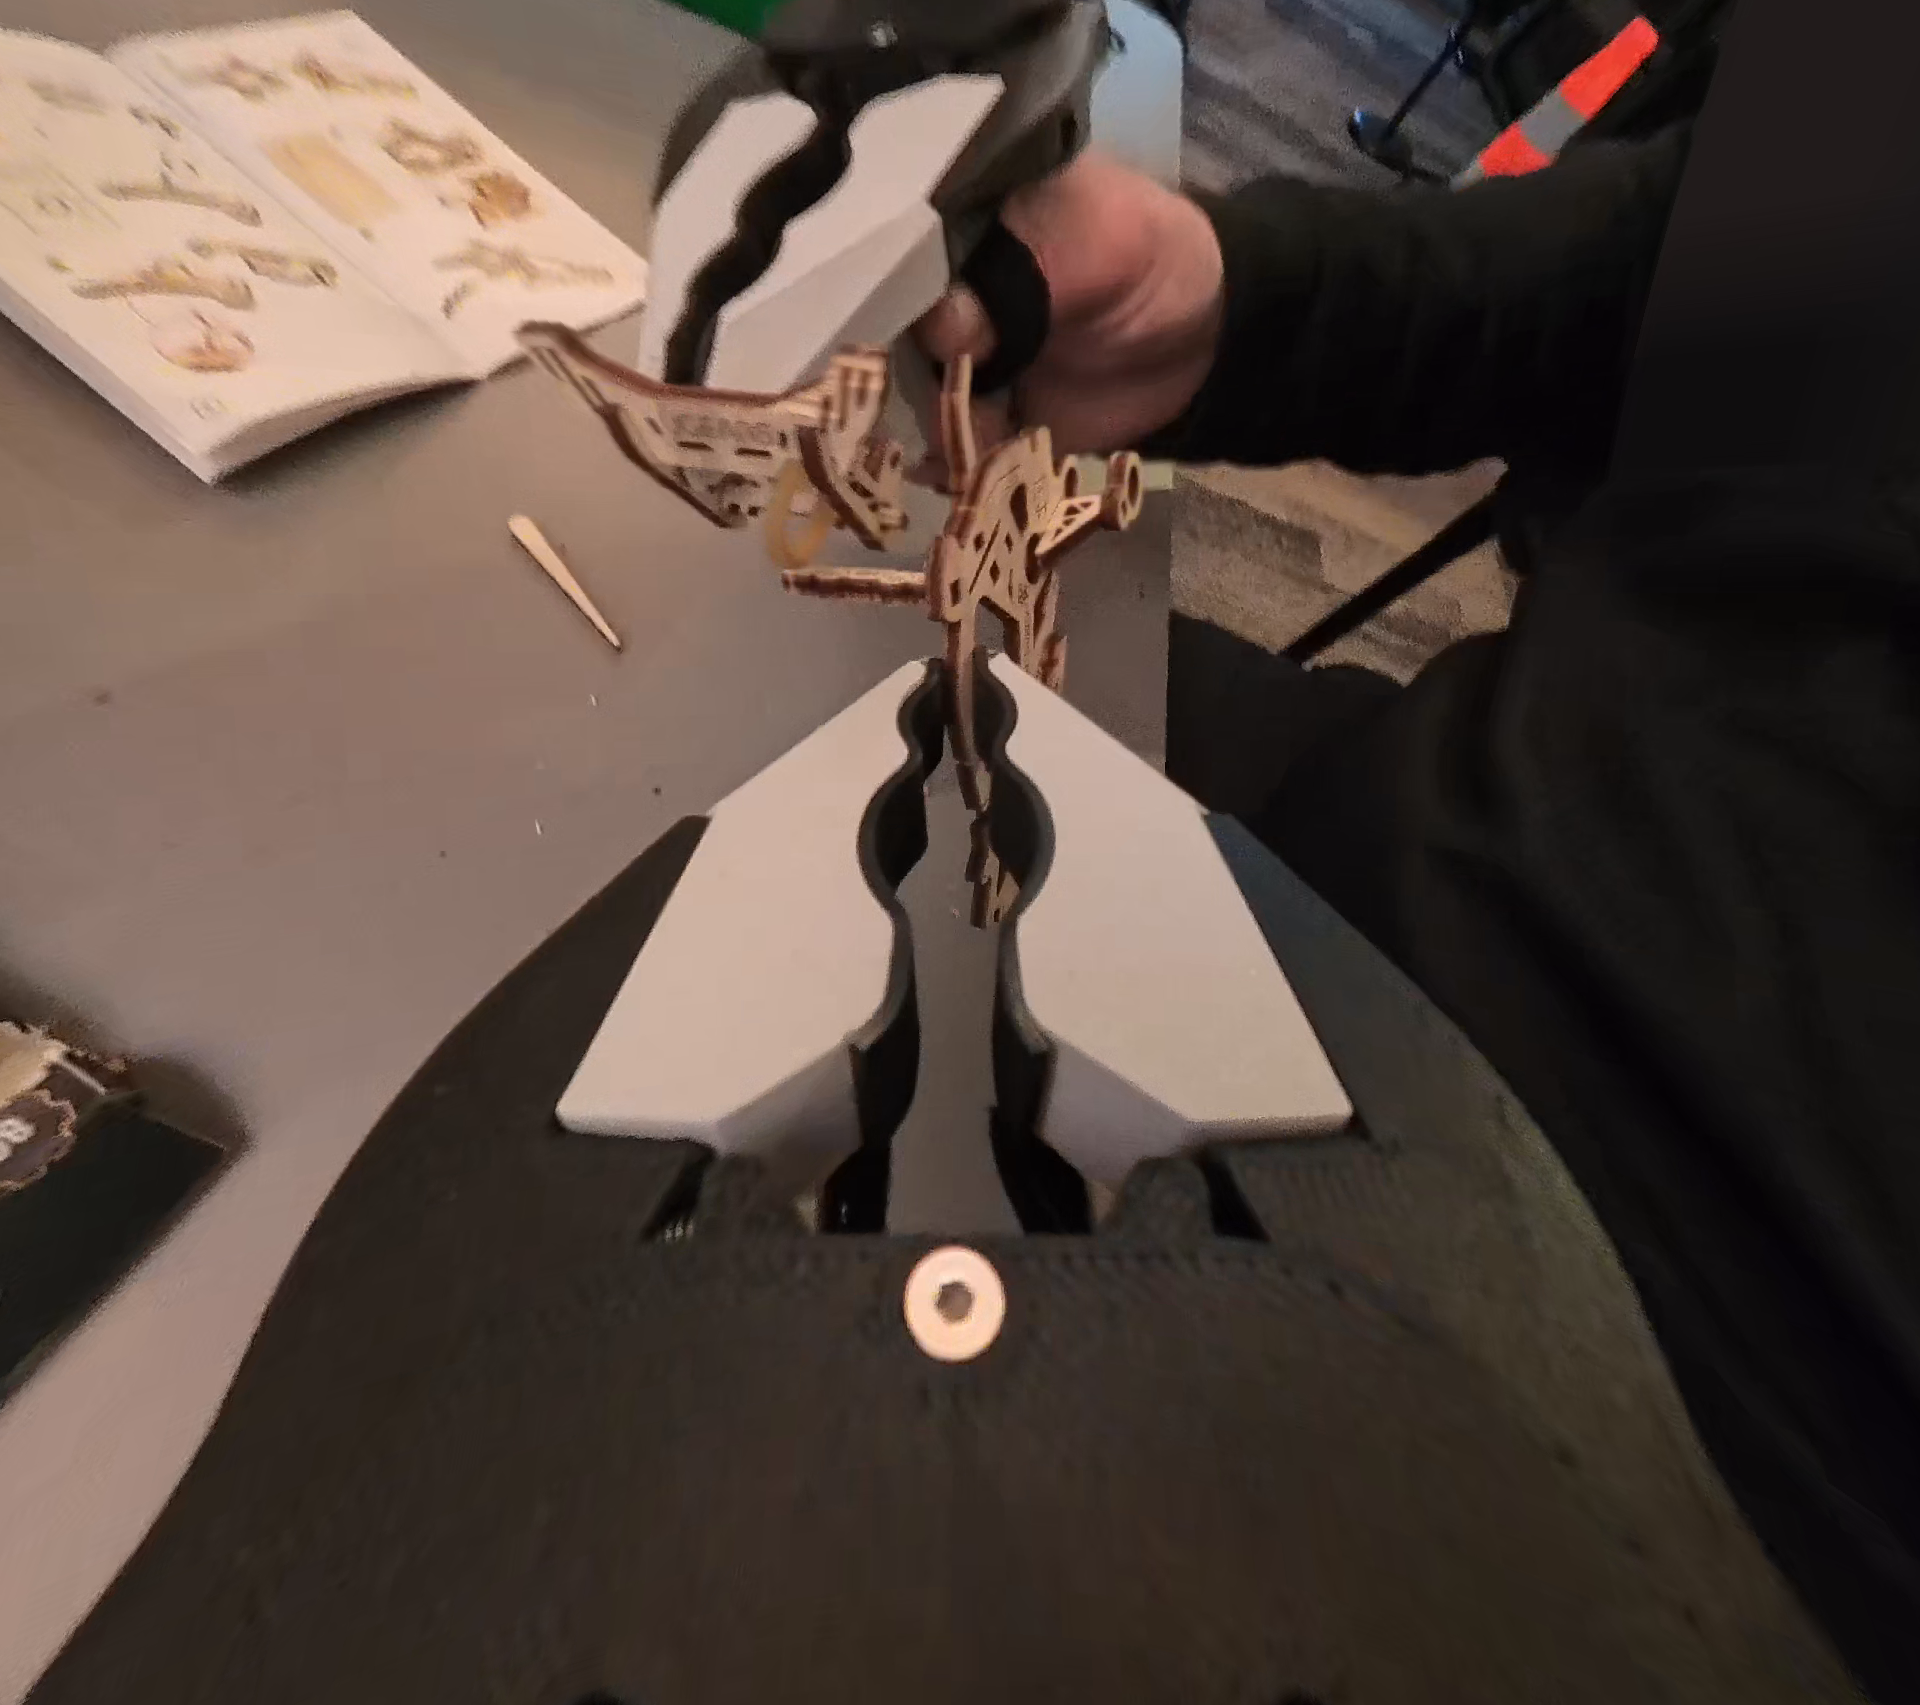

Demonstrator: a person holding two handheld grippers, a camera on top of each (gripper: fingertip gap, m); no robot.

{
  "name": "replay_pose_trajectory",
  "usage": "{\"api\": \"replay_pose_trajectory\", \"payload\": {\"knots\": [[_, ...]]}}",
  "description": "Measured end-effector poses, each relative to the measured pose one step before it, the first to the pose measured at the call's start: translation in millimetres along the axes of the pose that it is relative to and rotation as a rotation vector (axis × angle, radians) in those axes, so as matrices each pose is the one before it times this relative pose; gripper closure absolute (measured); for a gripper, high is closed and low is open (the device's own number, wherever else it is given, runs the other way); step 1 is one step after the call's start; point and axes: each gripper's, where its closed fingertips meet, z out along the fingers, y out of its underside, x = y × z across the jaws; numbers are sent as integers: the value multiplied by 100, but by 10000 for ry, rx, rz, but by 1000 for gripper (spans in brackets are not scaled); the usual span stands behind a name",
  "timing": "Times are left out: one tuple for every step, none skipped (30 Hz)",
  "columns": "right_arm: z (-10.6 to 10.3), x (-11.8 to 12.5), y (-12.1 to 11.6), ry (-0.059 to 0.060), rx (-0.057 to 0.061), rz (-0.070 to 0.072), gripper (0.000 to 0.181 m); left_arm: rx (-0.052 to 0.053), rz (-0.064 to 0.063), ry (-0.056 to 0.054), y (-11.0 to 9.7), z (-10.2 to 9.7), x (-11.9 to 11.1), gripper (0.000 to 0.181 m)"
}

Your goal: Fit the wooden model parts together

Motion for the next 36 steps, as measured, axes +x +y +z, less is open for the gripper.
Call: {"api": "replay_pose_trajectory", "payload": {"knots": [[-82,-427,-452,-68,330,-183,181,175,23,-49,-550,-90,100,180],[-81,-392,-436,-38,305,-205,181,232,-54,74,-576,-92,229,180],[-103,-338,-484,-29,302,-150,181,321,-175,-10,-617,-98,39,180],[-169,-267,-651,-32,385,-79,181,242,-193,128,-462,-25,189,179],[-175,-109,-599,-19,320,-13,181,168,-133,97,-331,28,148,180],[-136,-89,-497,-20,253,-19,181,193,-60,-130,-342,-7,-144,180],[-123,-56,-438,21,222,-39,181,133,-33,-48,-283,15,-16,180],[-94,-13,-328,48,161,-15,181,85,-38,50,-231,25,131,179],[-37,-159,-211,-77,90,-7,181,173,-33,-28,-373,-20,16,179],[-9,-81,-157,-20,90,-55,181,154,59,6,-350,21,109,179],[3,-47,-159,7,104,-67,181,-24,194,38,-102,132,236,179],[31,-97,-81,-38,28,-2,181,-116,183,-207,10,120,-120,179],[-27,-104,-241,-24,131,-45,181,5,108,-121,-168,46,-40,179],[-94,-42,-311,27,187,-86,181,106,-43,20,-293,-6,79,179],[-102,-78,-340,-27,214,-37,181,143,-95,59,-301,-22,78,179],[-66,-139,-302,-94,205,17,181,182,-112,55,-316,-20,57,179],[-54,-129,-329,-83,230,46,181,179,-156,120,-285,33,112,179],[-33,-146,-382,-67,270,8,181,195,-124,156,-321,87,202,179],[3,-162,-392,-56,254,-63,181,171,-75,98,-279,115,133,179],[8,-105,-407,-25,235,-129,181,153,-57,54,-275,112,66,179],[18,-32,-376,1,213,-137,181,215,-102,84,-355,86,54,179],[20,27,-382,35,226,-76,181,239,-128,80,-388,45,4,179],[30,15,-378,13,227,24,181,229,-78,43,-361,32,-28,179],[3,-40,-400,-19,239,65,181,224,-80,73,-367,36,25,179],[34,-92,-342,-50,190,44,181,205,-90,126,-342,52,138,179],[56,-50,-210,-35,108,35,181,174,-36,50,-306,71,78,179],[25,11,-166,-3,100,86,181,68,49,-13,-203,51,3,179],[13,-51,-238,-52,157,146,181,45,80,-60,-194,40,-42,179],[-27,-8,-189,-31,119,141,181,114,60,7,-318,2,65,179],[-40,40,-115,1,72,77,181,92,45,0,-279,21,42,179],[-45,58,-75,11,43,55,181,4,111,-80,-152,30,-75,179],[-69,95,-52,22,36,86,181,15,171,-103,-172,28,-90,179],[-85,87,-56,16,28,106,181,-37,174,-103,-96,57,-94,179],[-100,68,-53,7,16,69,181,-66,211,-143,-63,54,-110,179],[-121,57,-22,12,3,20,181,-88,182,-130,-42,61,-79,179],[-145,59,-13,22,0,26,181,-105,178,-143,-18,56,-77,179]]}}
